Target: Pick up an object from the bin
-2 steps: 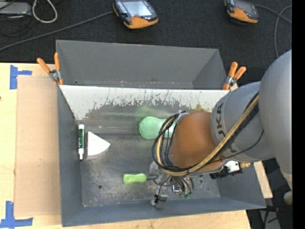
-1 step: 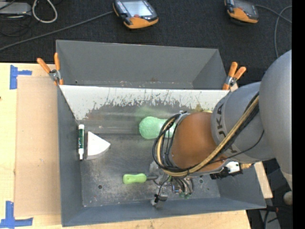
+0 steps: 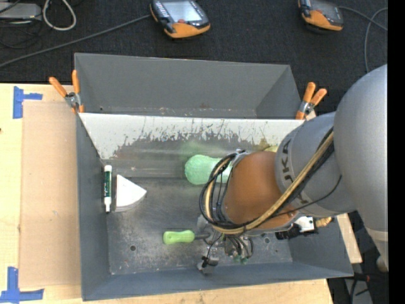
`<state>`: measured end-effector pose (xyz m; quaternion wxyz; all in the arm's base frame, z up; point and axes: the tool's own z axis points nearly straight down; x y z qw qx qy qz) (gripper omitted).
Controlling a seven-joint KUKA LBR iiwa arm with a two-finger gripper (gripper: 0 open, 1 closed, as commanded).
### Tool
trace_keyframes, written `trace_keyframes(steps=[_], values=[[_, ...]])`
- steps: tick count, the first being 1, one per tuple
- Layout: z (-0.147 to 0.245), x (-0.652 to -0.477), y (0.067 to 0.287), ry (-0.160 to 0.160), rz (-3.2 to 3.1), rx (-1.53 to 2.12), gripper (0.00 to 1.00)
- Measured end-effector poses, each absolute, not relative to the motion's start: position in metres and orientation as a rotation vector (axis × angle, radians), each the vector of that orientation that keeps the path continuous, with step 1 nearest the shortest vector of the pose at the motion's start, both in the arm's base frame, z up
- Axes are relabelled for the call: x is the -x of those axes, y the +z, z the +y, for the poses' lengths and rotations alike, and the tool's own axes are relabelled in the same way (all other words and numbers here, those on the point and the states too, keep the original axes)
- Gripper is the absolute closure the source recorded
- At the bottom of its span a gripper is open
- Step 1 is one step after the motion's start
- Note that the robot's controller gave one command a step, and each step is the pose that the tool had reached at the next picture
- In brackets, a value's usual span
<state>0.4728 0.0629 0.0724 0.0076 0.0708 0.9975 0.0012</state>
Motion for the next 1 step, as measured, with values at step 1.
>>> trace_keyframes(steps=[1], values=[[0.0630, -0.4759, 0.0670, 0.005, 3.112, -0.240, 0.00]])
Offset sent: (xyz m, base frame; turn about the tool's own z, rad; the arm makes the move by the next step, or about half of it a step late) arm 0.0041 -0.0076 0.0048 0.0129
